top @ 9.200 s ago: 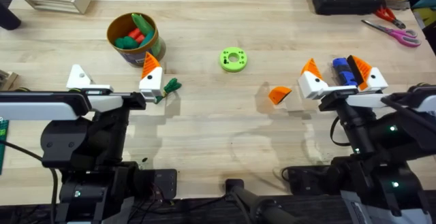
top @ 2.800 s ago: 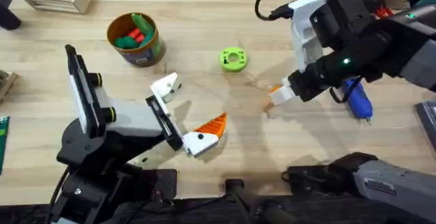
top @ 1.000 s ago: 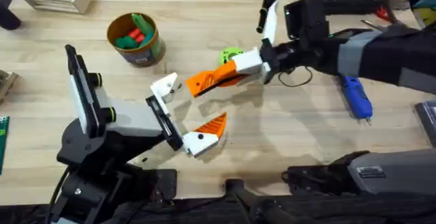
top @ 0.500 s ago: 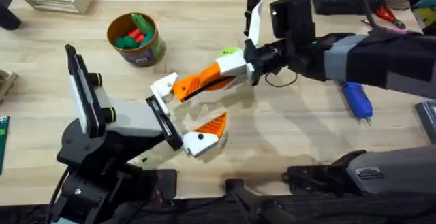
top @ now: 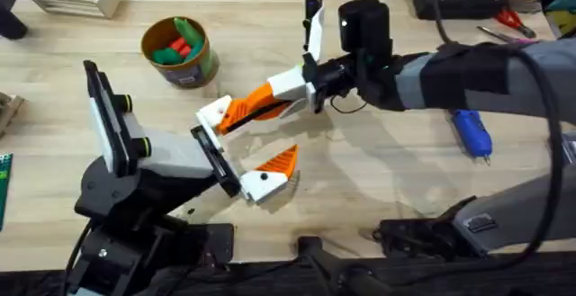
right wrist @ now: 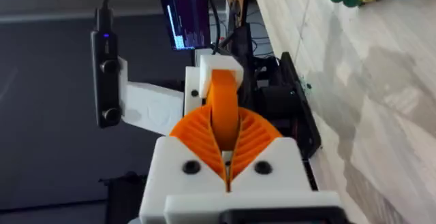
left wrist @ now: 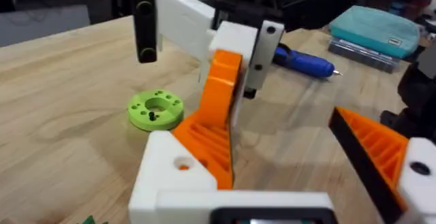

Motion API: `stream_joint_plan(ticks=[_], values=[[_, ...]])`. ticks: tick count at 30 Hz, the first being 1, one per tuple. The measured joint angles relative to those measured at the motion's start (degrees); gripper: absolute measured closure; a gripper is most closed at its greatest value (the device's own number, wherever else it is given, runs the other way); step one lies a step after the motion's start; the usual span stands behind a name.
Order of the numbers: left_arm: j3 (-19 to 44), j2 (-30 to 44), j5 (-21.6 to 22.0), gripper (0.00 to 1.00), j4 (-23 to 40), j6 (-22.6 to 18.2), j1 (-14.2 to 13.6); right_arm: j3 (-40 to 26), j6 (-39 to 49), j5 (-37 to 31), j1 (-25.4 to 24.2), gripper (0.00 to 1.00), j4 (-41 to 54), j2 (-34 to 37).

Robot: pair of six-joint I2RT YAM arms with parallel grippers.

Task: Pick up the gripper from the table and insert it into the empty holder that is missing its gripper. Then pick up a screw, insert it into the mounting hole, and use the screwdriver to tighten it. Finally, clean up the table by picking up the vegetable and placing it into the bucket.

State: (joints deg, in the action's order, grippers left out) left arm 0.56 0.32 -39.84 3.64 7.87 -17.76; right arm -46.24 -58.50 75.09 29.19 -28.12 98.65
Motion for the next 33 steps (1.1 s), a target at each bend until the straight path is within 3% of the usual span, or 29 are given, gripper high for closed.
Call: stream_joint_plan(ticks=[11, 33], values=[[0.0, 0.0, 1.3, 0.014, 0.0, 1.2, 0.3, -1.4, -4.1, -3.0, 1.8, 0.987, -2.6, 1.5], [0.0, 0.1, 2.3, 0.013, 0.0, 2.1, 0.5, -1.7, -4.3, -6.5, 2.7, 0.985, -2.8, 1.5]])
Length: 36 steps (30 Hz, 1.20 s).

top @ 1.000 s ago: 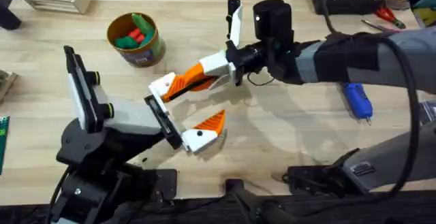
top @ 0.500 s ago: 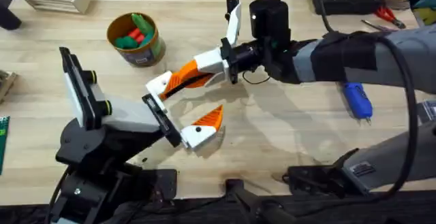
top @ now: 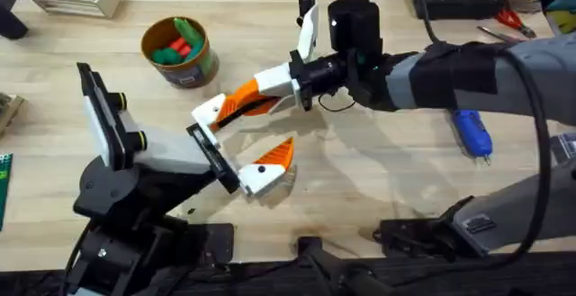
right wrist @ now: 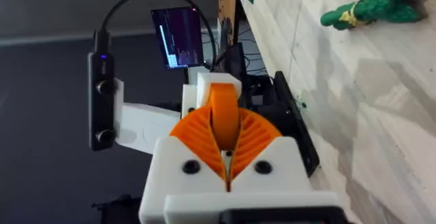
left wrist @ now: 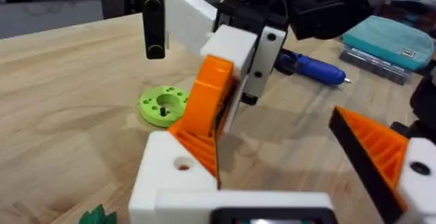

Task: Pick up the gripper from the table and insert it into the empty holder that is missing its gripper. Then pick up a screw, insert it into the mounting hole, and use the screwdriver to tighten it. Finally, clean up the table by picking up the vegetable and placing it into the bucket.

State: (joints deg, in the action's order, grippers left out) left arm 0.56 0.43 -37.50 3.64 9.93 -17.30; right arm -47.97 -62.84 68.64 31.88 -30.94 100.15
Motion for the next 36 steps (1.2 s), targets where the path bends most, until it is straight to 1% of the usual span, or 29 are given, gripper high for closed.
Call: stream_joint_plan(ticks=[2, 5, 7, 11, 16, 22, 24, 25, 27, 31, 36], values=[[0.0, 0.0, 0.0, 0.013, 0.0, 0.0, 0.0, 0.0, -0.1, 0.0, 0.0, 0.97, 0.1, 0.0], [0.0, 0.0, 0.0, 0.013, 0.0, -0.1, 0.0, 0.0, 0.1, 0.2, 0.0, 0.887, 0.3, 0.0], [0.0, 0.0, -0.2, 0.013, 0.0, -0.3, 0.0, 0.0, 0.4, 0.2, 0.0, 0.815, 0.5, 0.0], [0.0, 0.0, -0.4, 0.014, -0.1, -0.9, 0.0, 0.0, 1.3, 0.9, -0.3, 0.716, 0.9, 0.3], [0.0, 0.0, -1.4, 0.013, -0.1, -1.4, -0.2, 0.0, 2.0, 3.0, -1.2, 0.626, 1.0, 1.2], [0.0, 0.0, -3.1, 0.013, -0.1, -1.8, -0.6, 0.0, 2.5, 3.7, -2.3, 0.495, 1.0, 1.3], [0.0, 0.0, -3.3, 0.014, -0.1, -1.9, -0.6, 0.0, 2.7, 3.9, -2.8, 0.416, 1.0, 1.3], [0.0, 0.0, -3.4, 0.014, -0.1, -2.0, -0.6, 0.0, 2.7, 3.9, -3.1, 0.344, 0.9, 1.3], [0.0, 0.0, -3.5, 0.014, 0.0, -2.0, -0.6, 0.0, 2.9, 3.9, -3.6, 0.256, -0.1, 1.3], [0.0, 0.0, -3.5, 0.014, 0.0, -2.0, -0.6, 0.0, 2.9, 3.4, -5.4, 0.229, -4.1, 1.3], [0.0, 0.0, -3.5, 0.014, 0.0, -2.0, -0.6, 0.0, 3.3, -0.5, -9.7, 0.224, -4.9, 1.3]])
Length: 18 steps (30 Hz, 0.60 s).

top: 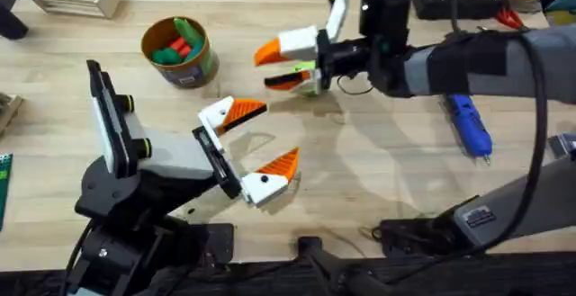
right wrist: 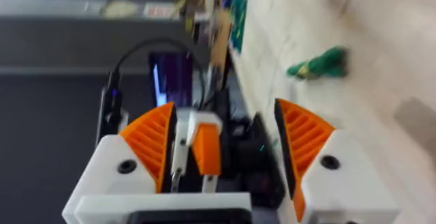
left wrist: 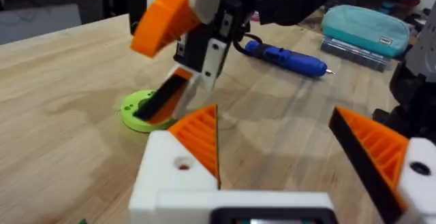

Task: Pick up the gripper from the table and insert it into the empty holder that is missing its gripper. Then pick up a screw, insert it into the mounting hole, and use the screwdriver to tighten it. Finally, clean up the table by picking up the vegetable and placing it into the bucket.

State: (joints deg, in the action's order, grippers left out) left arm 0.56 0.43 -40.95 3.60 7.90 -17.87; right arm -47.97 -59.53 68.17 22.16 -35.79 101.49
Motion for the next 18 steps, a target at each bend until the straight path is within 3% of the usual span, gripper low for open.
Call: stream_joint_plan(ticks=[7, 10, 14, 18], values=[[0.0, 0.0, 0.0, 0.014, 0.0, 0.0, 0.0, -3.7, 3.7, -8.4, -5.5, 0.222, 0.8, 0.0], [0.0, 0.0, 0.0, 0.012, 0.0, 0.0, 0.0, -8.0, 7.3, -12.6, -6.6, 0.219, 6.4, 0.0], [0.0, 0.0, 0.0, 0.014, 0.0, 0.0, 0.0, -15.4, 16.8, -19.1, -6.0, 0.219, 28.1, 0.0], [0.0, 0.0, 0.0, 0.014, 0.0, 0.0, 0.0, -21.4, 27.8, -31.7, -2.3, 0.217, 51.1, -0.4]])
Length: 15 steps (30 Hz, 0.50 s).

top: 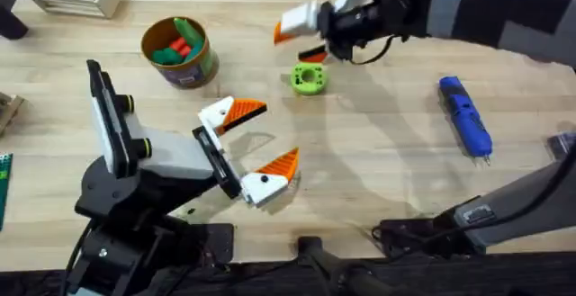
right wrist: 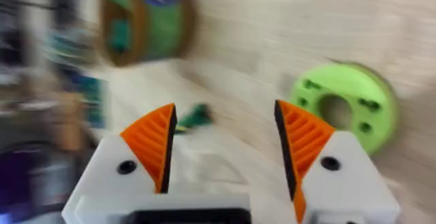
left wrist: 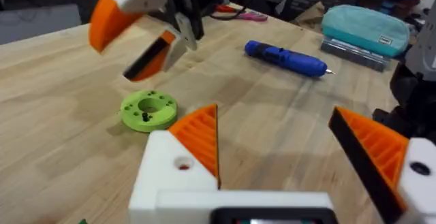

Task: Pick up the gripper from the table and insert it into the empty holder that is missing its gripper. Then pick up a screw, insert it into the mounting hole, and use the screwdriver to tighten it. Finally, clean up the table by picking up the vegetable and placing it into the bucket.

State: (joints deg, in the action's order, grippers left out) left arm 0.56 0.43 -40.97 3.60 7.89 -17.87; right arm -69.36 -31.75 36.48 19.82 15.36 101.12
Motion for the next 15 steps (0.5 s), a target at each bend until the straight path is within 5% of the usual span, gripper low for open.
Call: stream_joint_plan(ticks=[9, 15], values=[[0.0, 0.0, 0.0, 0.015, 0.0, 0.0, 0.0, -4.7, 19.8, -30.1, 12.7, 0.217, 13.5, -0.5], [0.0, 0.0, 0.0, 0.015, 0.0, 0.0, 0.0, -4.7, 24.7, -38.4, 15.6, 0.449, 13.6, 2.7]])
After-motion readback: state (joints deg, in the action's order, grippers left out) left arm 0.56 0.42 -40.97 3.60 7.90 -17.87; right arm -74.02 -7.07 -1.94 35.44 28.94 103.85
